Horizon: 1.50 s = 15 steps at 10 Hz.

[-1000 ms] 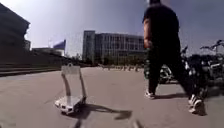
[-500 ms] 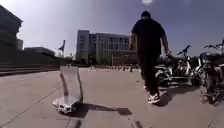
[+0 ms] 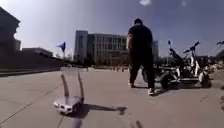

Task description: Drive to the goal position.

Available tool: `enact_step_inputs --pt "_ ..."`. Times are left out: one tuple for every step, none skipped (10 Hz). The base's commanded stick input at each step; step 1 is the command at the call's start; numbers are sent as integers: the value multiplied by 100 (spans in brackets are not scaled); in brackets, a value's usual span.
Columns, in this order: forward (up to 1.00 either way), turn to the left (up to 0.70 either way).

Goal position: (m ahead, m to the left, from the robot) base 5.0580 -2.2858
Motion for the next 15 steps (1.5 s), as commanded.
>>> enact_step_inputs --pt "100 0" --pt "100 0" --pt "100 0" --pt "100 0" --pt "100 0" --pt "100 0" --pt "100 0" --pt "100 0" --pt "100 0" --pt "100 0" --pt "100 0" --pt "100 0" --pt "100 0" --pt "100 0" --pt "100 0"
